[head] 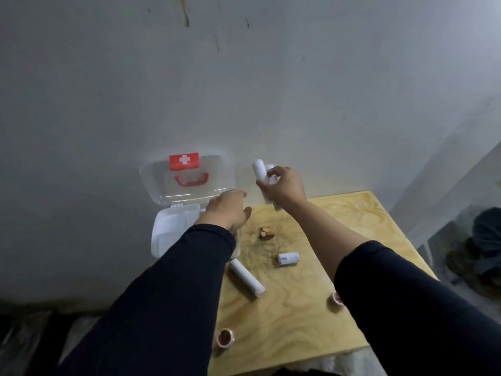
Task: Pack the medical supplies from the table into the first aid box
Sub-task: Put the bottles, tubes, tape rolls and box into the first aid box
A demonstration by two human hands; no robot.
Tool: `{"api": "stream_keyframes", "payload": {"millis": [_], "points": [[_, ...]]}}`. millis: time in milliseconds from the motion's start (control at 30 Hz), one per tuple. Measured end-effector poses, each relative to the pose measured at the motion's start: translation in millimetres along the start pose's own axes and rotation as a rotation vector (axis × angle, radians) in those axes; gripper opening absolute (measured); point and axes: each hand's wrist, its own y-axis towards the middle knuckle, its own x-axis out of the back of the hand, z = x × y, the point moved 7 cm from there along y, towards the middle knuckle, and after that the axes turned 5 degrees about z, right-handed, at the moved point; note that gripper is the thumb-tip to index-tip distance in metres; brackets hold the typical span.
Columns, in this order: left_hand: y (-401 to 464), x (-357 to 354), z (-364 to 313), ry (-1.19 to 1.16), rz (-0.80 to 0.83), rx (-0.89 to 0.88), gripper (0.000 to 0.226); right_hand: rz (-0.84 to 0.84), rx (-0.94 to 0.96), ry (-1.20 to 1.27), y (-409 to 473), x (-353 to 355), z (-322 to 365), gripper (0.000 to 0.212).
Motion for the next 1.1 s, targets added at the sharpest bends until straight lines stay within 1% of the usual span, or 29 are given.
{"api": "stream_keyframes", "payload": {"millis": [133, 300, 367, 467, 600, 733, 833, 933, 1033, 1100], "points": [[-29, -4, 57, -0.004, -0.01, 0.055, 0.047, 0.01, 0.076, 0.048, -26, -41, 41, 0.042], [-60, -23, 117, 0.038, 0.028, 0.119, 0.07, 0.043, 0.122, 0.136, -48, -93, 69, 0.038], [-68, -33, 135, 0.027, 0.068, 0.152, 0.077, 0.063, 0.135, 0.125, -56, -112, 69, 0.038], [-74, -48, 150, -0.031, 0.118, 0.183, 0.084, 0.053, 0.144, 0.043, -66, -136, 59, 0.039], [-75, -60, 156, -0.096, 0.113, 0.177, 0.086, 0.065, 0.134, -0.03, -76, -154, 42, 0.039], [-71, -63, 159, -0.054, 0.095, 0.151, 0.088, 0.094, 0.11, -0.034, -78, -161, 32, 0.042], [-70, -63, 160, 0.011, 0.095, 0.142, 0.088, 0.085, 0.121, -0.051, -78, -158, 32, 0.038], [-69, -61, 158, 0.047, 0.116, 0.14, 0.088, 0.031, 0.148, -0.011, -77, -141, 35, 0.028], [-70, -58, 157, 0.041, 0.12, 0.138, 0.087, -0.069, 0.186, 0.004, -77, -113, 36, 0.018], [-70, -57, 157, 0.032, 0.113, 0.136, 0.086, -0.102, 0.175, -0.031, -76, -95, 26, 0.018]]}}
